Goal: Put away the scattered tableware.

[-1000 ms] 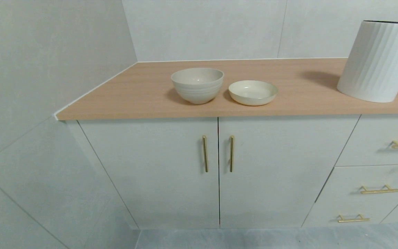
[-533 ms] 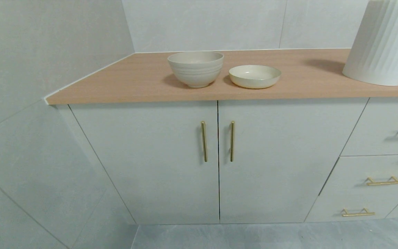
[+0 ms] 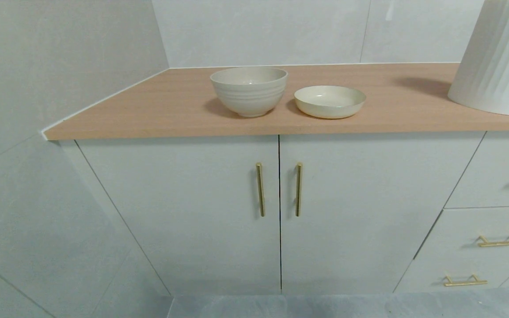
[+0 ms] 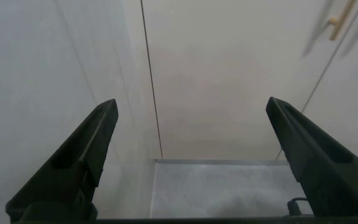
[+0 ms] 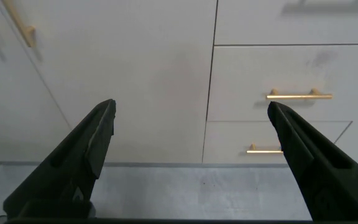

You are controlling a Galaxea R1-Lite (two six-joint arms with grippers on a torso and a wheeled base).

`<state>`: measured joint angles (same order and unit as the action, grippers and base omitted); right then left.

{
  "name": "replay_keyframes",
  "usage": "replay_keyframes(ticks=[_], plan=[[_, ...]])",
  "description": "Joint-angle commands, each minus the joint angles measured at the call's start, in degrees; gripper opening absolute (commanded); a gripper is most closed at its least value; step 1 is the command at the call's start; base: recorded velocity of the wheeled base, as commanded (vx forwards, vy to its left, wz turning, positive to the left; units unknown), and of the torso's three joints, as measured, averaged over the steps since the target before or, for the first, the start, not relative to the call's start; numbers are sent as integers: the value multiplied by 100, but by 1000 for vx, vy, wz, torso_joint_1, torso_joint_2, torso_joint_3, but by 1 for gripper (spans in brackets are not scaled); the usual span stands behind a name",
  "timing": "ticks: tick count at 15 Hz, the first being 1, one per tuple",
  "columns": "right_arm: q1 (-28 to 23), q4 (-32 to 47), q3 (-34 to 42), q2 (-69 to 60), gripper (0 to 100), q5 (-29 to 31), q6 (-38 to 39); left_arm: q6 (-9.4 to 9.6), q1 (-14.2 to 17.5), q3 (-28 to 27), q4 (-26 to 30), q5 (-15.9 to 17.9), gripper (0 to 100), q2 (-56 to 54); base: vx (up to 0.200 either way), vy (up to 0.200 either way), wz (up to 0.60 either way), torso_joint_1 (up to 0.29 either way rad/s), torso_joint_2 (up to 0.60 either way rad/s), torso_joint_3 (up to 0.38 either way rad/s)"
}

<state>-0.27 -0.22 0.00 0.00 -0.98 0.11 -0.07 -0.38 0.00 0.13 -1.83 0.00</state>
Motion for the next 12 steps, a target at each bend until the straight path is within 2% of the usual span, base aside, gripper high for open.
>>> replay_keyframes(ticks=[1, 11, 12], plan=[[0, -4, 0, 0, 100, -8, -2, -1, 3, 0, -5, -2, 100, 0, 0, 0, 0, 0, 0, 0], [0, -22, 0, 0, 100, -17, -196, -10, 3, 0, -13, -2, 100, 0, 0, 0, 0, 0, 0, 0], [18, -110, -360, 35, 100, -149, -108, -10, 3, 0, -5, -2, 100, 0, 0, 0, 0, 0, 0, 0]])
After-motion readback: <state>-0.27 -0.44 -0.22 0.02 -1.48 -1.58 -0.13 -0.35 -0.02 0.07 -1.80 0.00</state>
